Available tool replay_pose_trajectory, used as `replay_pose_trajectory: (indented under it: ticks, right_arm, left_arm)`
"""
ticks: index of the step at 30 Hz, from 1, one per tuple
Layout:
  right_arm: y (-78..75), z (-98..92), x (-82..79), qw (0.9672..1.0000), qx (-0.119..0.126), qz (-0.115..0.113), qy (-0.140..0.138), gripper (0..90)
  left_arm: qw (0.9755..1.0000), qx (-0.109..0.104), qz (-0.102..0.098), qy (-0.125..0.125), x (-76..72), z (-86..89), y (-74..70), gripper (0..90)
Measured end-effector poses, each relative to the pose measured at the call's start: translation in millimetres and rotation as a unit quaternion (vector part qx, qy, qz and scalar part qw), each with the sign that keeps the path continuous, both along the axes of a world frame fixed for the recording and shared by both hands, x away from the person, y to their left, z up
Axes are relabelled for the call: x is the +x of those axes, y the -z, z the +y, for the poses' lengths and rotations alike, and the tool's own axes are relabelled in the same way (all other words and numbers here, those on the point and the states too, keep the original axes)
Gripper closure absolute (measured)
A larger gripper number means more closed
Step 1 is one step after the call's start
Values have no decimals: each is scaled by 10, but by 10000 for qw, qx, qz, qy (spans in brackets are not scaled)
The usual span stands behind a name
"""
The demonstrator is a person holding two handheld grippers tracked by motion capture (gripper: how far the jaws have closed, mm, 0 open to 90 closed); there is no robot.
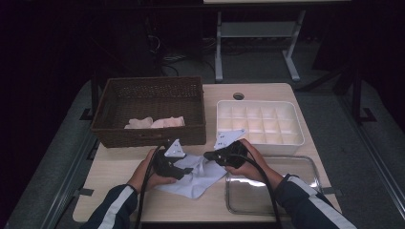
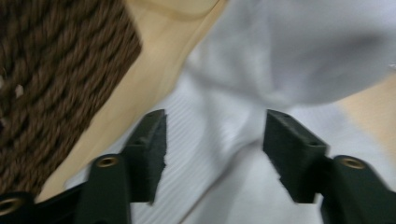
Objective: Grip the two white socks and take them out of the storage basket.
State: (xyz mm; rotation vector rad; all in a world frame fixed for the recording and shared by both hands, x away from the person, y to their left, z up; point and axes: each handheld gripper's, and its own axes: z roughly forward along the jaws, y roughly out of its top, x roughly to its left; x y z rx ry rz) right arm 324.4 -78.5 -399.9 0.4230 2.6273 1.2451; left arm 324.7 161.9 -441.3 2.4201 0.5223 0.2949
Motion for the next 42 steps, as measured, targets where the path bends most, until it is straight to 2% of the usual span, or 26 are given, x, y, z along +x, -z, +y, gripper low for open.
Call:
replay_pose_trajectory:
  ticks: [2,3,4,5,6,7,9,10,11,12,14,15,17,19,23,25,26,29,32,34,37,41,42]
  right_arm:
    - [-5,-18,-15,9998,-17,86,-167,883]
    - [6,-22,-24,9995,-75,107,-292,880]
    - [25,-23,-50,9986,-179,168,-471,878]
    - [55,-19,-90,9976,-322,125,-596,874]
    - [72,-16,-126,9969,-394,203,-656,873]
    - [88,-17,-150,9959,-408,230,-768,872]
    - [136,6,-187,9948,-475,124,-891,850]
    - [147,12,-198,9944,-518,77,-915,828]
    - [159,14,-212,9947,-530,62,-879,823]
    - [160,12,-215,9951,-518,80,-842,823]
    - [140,-21,-186,9959,-504,54,-750,783]
    - [127,-37,-174,9974,-435,66,-566,780]
    - [115,-76,-139,9989,-325,129,-324,794]
    - [127,-84,-126,9991,-290,223,-197,809]
    - [169,-71,-94,9991,-355,177,-180,815]
    - [175,-60,-98,9991,-320,238,-128,819]
    - [182,-58,-88,9991,-344,226,-139,825]
    - [194,-50,-85,9990,-311,278,-137,827]
    - [192,-49,-83,9990,-305,271,-164,832]
    - [197,-47,-80,9990,-307,275,-186,832]
    - [199,-49,-77,9990,-262,335,-156,832]
    - [183,-77,-57,9992,-253,208,-213,810]
    - [164,-79,-74,9992,-178,331,-103,787]
  left_arm:
    - [9999,75,89,-78,45,-2,44,476]
    - [9999,54,146,-32,55,9,55,538]
    - [9998,64,160,-35,56,12,65,557]
    - [9997,163,132,-107,60,12,76,554]
    - [9996,203,113,-170,62,17,89,558]
    - [9996,174,111,-208,62,27,93,553]
    - [9997,34,97,-226,43,51,68,514]
    - [9997,-142,40,-179,3,62,23,504]
    - [9997,-189,19,-127,-16,67,-5,484]
    - [9993,-370,-43,-7,-83,56,-67,484]
    - [9981,-521,-185,257,-216,1,-165,485]
    - [9972,-605,-208,385,-284,-41,-205,481]
    - [9965,-601,-317,496,-398,-140,-255,455]
    - [9951,-676,-302,657,-474,-236,-271,451]
    - [9953,-585,-6,772,-518,-393,-202,467]
    - [9963,-524,45,677,-498,-453,-129,453]
    - [9965,-568,102,602,-488,-468,-104,433]
    - [9985,-355,64,404,-430,-511,-20,445]
    - [9992,-253,51,318,-387,-519,30,539]
    - [9994,-211,-69,283,-367,-498,43,652]
    - [9992,-340,-58,220,-352,-450,37,797]
    - [9984,-389,-139,395,-355,-391,-39,832]
    - [9981,-444,-167,406,-362,-378,-69,832]
